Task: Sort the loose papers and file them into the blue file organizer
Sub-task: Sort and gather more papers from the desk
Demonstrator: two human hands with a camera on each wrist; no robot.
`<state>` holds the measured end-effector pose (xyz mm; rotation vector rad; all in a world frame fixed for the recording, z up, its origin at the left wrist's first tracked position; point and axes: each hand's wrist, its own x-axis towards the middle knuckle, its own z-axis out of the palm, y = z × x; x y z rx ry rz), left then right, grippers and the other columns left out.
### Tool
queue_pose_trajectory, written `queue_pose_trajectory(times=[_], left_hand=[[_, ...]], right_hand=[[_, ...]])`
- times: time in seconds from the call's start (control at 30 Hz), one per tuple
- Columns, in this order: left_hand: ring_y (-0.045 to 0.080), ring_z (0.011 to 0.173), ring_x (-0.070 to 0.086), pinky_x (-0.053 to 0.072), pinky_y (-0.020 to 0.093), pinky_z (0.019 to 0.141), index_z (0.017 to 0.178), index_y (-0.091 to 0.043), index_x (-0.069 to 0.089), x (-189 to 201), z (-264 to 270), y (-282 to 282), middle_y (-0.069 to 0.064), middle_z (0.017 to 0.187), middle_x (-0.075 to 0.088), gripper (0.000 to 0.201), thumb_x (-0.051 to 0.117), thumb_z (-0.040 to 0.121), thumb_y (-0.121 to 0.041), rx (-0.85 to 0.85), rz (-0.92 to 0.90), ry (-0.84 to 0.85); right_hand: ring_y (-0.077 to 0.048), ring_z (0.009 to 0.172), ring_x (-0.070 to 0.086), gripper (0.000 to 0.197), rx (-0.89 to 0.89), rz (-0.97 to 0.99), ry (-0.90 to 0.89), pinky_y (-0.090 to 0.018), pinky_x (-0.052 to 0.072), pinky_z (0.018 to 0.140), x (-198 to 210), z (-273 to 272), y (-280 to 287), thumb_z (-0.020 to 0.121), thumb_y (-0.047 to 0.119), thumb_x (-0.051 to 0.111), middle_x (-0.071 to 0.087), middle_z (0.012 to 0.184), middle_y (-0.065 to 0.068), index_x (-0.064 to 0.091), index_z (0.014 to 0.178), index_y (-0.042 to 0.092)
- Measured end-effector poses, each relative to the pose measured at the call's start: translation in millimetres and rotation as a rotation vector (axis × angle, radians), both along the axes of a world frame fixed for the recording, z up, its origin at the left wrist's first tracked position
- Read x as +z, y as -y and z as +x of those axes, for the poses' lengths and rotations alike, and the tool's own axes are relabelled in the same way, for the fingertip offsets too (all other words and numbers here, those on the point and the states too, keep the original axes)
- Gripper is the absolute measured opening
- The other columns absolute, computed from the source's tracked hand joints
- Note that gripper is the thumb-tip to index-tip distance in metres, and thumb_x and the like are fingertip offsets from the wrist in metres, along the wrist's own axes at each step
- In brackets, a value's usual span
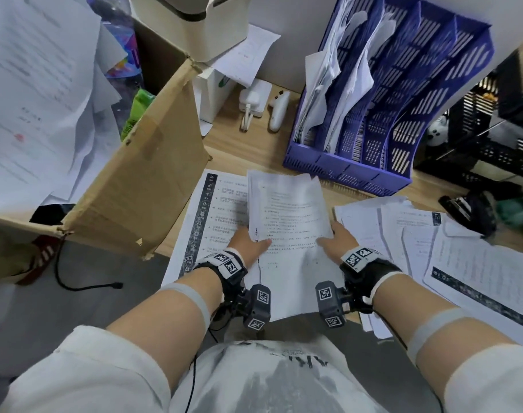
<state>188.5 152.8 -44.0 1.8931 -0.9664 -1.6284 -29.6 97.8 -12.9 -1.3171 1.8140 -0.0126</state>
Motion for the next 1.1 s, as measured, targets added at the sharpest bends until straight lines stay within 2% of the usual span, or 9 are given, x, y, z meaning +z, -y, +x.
queue_pose_trajectory(times=[0.07, 0.13, 0.27, 0.47, 0.6, 0.73, 0.87, 1.0, 1.1], left_hand=[[0.023, 0.113, 0.062, 0.044, 0.025, 0.094, 0.130, -0.010, 0.060, 9.9, -4.4, 4.8, 0.005, 0.125, 0.066, 0.042, 0.066, 0.090, -0.022, -0.001, -0.050, -0.058], [0.020, 0.111, 0.064, 0.048, 0.035, 0.102, 0.126, -0.011, 0.063, 24.9, -3.4, 10.2, 0.003, 0.122, 0.068, 0.041, 0.068, 0.087, -0.022, 0.008, -0.100, -0.162], [0.027, 0.107, 0.068, 0.052, 0.049, 0.099, 0.115, -0.005, 0.069, 61.5, 0.1, 32.3, 0.011, 0.113, 0.073, 0.046, 0.078, 0.073, -0.021, 0.013, -0.247, -0.308], [0.018, 0.093, 0.073, 0.059, 0.034, 0.084, 0.099, -0.006, 0.076, 110.6, -10.6, 57.2, 0.005, 0.097, 0.078, 0.028, 0.085, 0.073, -0.013, 0.113, -0.473, -0.329], [0.010, 0.085, 0.074, 0.057, 0.020, 0.069, 0.097, -0.012, 0.077, 102.6, -17.2, 54.8, -0.002, 0.091, 0.078, 0.031, 0.087, 0.070, -0.023, 0.220, -0.492, -0.268], [-0.003, 0.078, 0.071, 0.052, 0.011, 0.060, 0.096, -0.019, 0.075, 91.1, -28.0, 53.7, -0.011, 0.086, 0.076, 0.027, 0.086, 0.072, -0.026, 0.184, -0.451, -0.196], [0.005, 0.089, 0.071, 0.057, 0.024, 0.076, 0.094, -0.026, 0.076, 85.9, -44.9, 64.7, -0.009, 0.092, 0.077, 0.025, 0.086, 0.071, -0.033, 0.133, -0.433, -0.177], [0.002, 0.085, 0.072, 0.056, 0.019, 0.074, 0.096, -0.019, 0.075, 87.6, -67.8, 74.0, -0.006, 0.092, 0.077, 0.018, 0.080, 0.080, -0.022, 0.105, -0.426, -0.241], [0.000, 0.085, 0.072, 0.059, 0.020, 0.078, 0.106, -0.013, 0.072, 89.6, -87.2, 87.2, -0.009, 0.092, 0.074, 0.023, 0.075, 0.085, -0.021, 0.080, -0.408, -0.207]], right_hand=[[-0.028, 0.101, 0.056, 0.054, -0.150, -0.065, 0.058, -0.027, 0.039, 0.080, 2.9, -10.4, 2.3, 0.083, 0.009, 0.060, 0.058, 0.114, -0.007, 0.042, 0.133, 0.008], [-0.028, 0.099, 0.059, 0.057, -0.315, -0.169, 0.138, -0.030, 0.042, 0.078, 10.1, -21.8, 5.9, 0.071, 0.009, 0.064, 0.063, 0.109, -0.011, 0.048, 0.125, 0.005], [-0.025, 0.081, 0.060, 0.034, -0.584, -0.428, 0.436, -0.037, 0.049, 0.072, 42.3, -33.2, 19.0, 0.053, 0.002, 0.057, 0.067, 0.083, -0.006, 0.064, 0.085, 0.013], [-0.022, 0.076, 0.046, 0.021, -0.657, -0.549, 0.728, -0.033, 0.037, 0.068, 91.6, -26.6, 32.5, 0.063, -0.005, 0.054, 0.055, 0.072, -0.006, 0.061, 0.061, 0.015], [-0.019, 0.075, 0.054, 0.031, -0.632, -0.532, 0.781, -0.026, 0.046, 0.064, 93.2, -23.0, 16.3, 0.074, -0.014, 0.048, 0.062, 0.079, -0.002, 0.064, 0.080, 0.013], [-0.023, 0.084, 0.061, 0.032, -0.576, -0.459, 0.722, -0.034, 0.051, 0.072, 76.9, -24.0, 0.1, 0.066, -0.002, 0.058, 0.068, 0.087, -0.004, 0.067, 0.092, 0.014], [-0.016, 0.074, 0.058, 0.026, -0.680, -0.382, 0.599, -0.026, 0.047, 0.069, 61.9, -27.0, 0.1, 0.071, 0.012, 0.069, 0.064, 0.084, -0.003, 0.061, 0.096, 0.012], [-0.021, 0.096, 0.066, 0.056, -0.669, -0.347, 0.480, -0.035, 0.054, 0.089, 48.6, -48.7, 1.4, 0.065, 0.035, 0.074, 0.068, 0.106, -0.007, 0.062, 0.113, 0.007], [-0.008, 0.091, 0.064, 0.030, -0.627, -0.463, 0.470, -0.018, 0.052, 0.081, 56.4, -71.4, -0.2, 0.083, 0.020, 0.070, 0.069, 0.101, 0.005, 0.063, 0.112, 0.014]])
